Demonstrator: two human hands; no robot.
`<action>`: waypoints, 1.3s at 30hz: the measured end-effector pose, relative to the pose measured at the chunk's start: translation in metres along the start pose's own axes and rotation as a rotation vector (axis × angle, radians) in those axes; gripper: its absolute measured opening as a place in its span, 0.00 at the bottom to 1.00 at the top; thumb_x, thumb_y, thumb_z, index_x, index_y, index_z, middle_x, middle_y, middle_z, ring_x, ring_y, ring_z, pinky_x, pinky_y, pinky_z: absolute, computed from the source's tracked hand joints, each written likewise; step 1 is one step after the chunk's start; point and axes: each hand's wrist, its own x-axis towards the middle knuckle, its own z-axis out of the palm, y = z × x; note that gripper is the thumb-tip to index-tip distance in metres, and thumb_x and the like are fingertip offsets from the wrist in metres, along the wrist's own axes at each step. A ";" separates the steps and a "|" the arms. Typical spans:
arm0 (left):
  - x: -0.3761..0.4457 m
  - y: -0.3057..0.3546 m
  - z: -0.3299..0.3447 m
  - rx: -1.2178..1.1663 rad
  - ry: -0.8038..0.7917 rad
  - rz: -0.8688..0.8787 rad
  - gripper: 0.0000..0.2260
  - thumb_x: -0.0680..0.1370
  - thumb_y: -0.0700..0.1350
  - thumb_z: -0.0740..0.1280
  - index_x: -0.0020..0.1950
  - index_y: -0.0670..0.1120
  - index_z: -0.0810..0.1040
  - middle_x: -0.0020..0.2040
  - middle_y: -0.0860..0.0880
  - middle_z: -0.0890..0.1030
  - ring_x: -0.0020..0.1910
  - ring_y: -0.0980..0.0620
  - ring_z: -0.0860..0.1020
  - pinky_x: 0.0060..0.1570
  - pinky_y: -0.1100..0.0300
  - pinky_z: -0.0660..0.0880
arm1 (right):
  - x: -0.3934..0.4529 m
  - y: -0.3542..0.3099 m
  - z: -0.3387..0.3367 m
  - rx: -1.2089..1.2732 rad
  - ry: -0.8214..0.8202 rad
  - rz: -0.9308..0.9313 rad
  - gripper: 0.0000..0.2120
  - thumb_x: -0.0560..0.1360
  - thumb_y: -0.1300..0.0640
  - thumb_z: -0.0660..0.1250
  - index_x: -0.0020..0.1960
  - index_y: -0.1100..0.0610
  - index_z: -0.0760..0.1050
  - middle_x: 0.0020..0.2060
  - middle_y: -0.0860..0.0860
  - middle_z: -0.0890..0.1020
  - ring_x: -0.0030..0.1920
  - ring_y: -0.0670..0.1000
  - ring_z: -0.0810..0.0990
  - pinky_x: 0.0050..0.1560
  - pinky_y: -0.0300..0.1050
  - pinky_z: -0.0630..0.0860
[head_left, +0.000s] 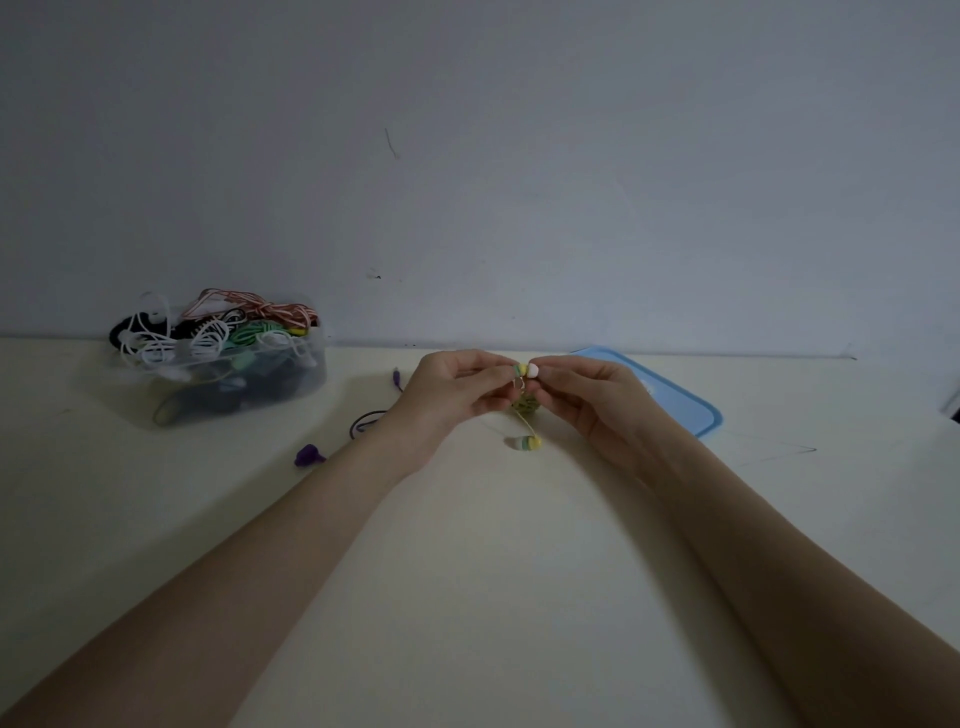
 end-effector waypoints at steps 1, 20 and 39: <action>0.000 0.000 0.000 -0.003 -0.005 -0.007 0.05 0.76 0.35 0.65 0.44 0.40 0.80 0.34 0.48 0.80 0.34 0.57 0.79 0.41 0.68 0.78 | 0.000 0.000 0.000 -0.004 0.002 -0.004 0.06 0.74 0.69 0.62 0.47 0.67 0.78 0.38 0.55 0.84 0.39 0.47 0.83 0.42 0.33 0.78; 0.002 -0.001 -0.002 0.207 -0.028 0.106 0.03 0.73 0.33 0.68 0.45 0.38 0.80 0.37 0.46 0.81 0.33 0.59 0.80 0.38 0.69 0.76 | 0.000 0.001 -0.002 -0.114 0.006 -0.039 0.12 0.73 0.71 0.63 0.38 0.63 0.83 0.35 0.55 0.84 0.37 0.47 0.83 0.43 0.35 0.79; 0.003 -0.009 -0.006 0.044 -0.048 0.011 0.04 0.75 0.34 0.67 0.47 0.38 0.81 0.37 0.49 0.83 0.38 0.57 0.81 0.43 0.68 0.77 | 0.001 0.001 -0.003 -0.068 -0.006 0.040 0.05 0.73 0.70 0.64 0.44 0.67 0.79 0.39 0.58 0.84 0.40 0.49 0.84 0.43 0.34 0.79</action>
